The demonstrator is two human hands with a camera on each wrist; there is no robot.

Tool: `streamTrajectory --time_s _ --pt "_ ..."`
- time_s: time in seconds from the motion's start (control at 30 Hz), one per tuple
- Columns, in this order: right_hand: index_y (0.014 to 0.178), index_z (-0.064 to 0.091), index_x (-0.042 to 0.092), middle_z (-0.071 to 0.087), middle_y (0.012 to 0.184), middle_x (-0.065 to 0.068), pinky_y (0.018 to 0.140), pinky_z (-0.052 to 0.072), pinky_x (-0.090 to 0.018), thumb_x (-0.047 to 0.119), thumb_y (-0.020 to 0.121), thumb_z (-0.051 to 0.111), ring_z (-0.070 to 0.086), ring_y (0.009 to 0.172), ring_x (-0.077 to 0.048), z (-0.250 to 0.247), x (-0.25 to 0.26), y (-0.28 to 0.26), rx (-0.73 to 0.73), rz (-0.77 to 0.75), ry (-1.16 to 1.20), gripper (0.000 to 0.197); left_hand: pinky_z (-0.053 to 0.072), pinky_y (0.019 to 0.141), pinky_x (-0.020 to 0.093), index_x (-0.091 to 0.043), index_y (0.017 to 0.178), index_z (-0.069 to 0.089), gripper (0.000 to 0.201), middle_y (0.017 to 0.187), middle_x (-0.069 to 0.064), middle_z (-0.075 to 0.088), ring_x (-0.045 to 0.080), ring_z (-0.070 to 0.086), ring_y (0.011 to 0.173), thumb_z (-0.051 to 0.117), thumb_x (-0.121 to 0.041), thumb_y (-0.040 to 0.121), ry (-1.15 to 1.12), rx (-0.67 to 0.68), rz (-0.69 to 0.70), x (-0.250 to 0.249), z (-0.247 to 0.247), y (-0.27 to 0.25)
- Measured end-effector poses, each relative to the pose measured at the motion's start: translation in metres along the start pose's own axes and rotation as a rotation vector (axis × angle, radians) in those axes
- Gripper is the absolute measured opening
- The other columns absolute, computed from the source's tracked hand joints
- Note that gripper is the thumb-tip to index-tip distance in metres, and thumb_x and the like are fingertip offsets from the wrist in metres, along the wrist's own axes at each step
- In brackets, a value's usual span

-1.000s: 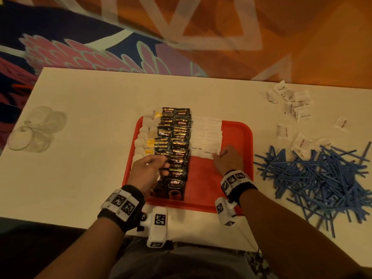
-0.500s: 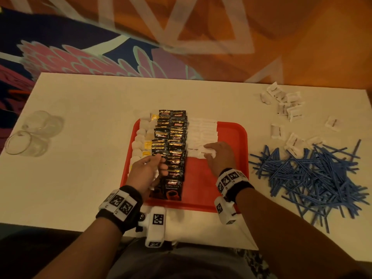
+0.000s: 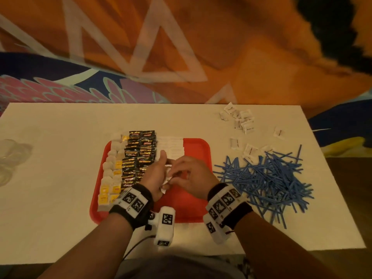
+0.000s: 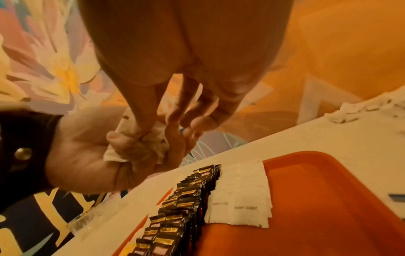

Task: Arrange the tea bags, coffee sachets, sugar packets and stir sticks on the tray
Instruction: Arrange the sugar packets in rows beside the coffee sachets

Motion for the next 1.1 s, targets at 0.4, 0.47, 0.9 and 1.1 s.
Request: streamTrajectory --time_s 0.4,0.47,0.9,1.1 --pt "0.084 0.067 0.019 0.068 0.075 0.010 0.066 0.046 -0.012 0.025 0.087 0.073 0.062 0.068 0.002 -0.085 -0.038 -0.021 -0.297 0.247 0.202 0.009 0.017 0.039 0.022 -0.008 0.101 0.072 0.067 0.065 0.002 0.049 0.013 0.027 0.051 0.058 -0.069 0.079 0.055 0.096 0.189 -0.009 0.044 -0.005" --pt "0.085 0.068 0.019 0.067 0.074 0.010 0.061 0.043 -0.008 0.026 0.085 0.075 0.060 0.065 0.003 -0.089 -0.045 -0.022 -0.295 0.301 0.172 0.010 0.021 0.042 0.021 -0.010 0.099 0.075 0.058 0.064 -0.001 0.053 0.011 0.031 0.049 0.067 -0.062 0.073 0.095 0.096 0.251 -0.015 0.050 -0.011" --pt "0.079 0.069 0.018 0.067 0.067 0.004 0.059 0.047 -0.023 0.018 0.086 0.074 0.057 0.056 -0.002 -0.082 -0.055 -0.030 -0.365 0.405 0.490 0.008 0.032 0.043 0.021 -0.010 0.088 0.074 0.008 0.073 -0.001 0.064 0.012 0.058 0.068 0.074 -0.018 0.088 0.077 -0.012 0.284 -0.018 0.049 -0.015" --pt "0.079 0.076 0.023 0.074 0.082 -0.001 0.076 0.055 -0.032 0.020 0.085 0.075 0.069 0.078 -0.014 -0.075 -0.049 -0.022 -0.328 0.375 0.432 0.006 0.026 0.047 0.024 -0.016 0.079 0.070 0.012 0.076 0.005 0.065 0.019 0.050 0.069 0.073 -0.022 0.090 0.183 0.052 0.289 -0.022 0.047 -0.014"
Point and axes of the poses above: each hand's wrist, its own y-axis towards the middle knuckle, its own z-axis out of the palm, x = y × z, the point moved 9 cm from there along y, towards the middle knuckle
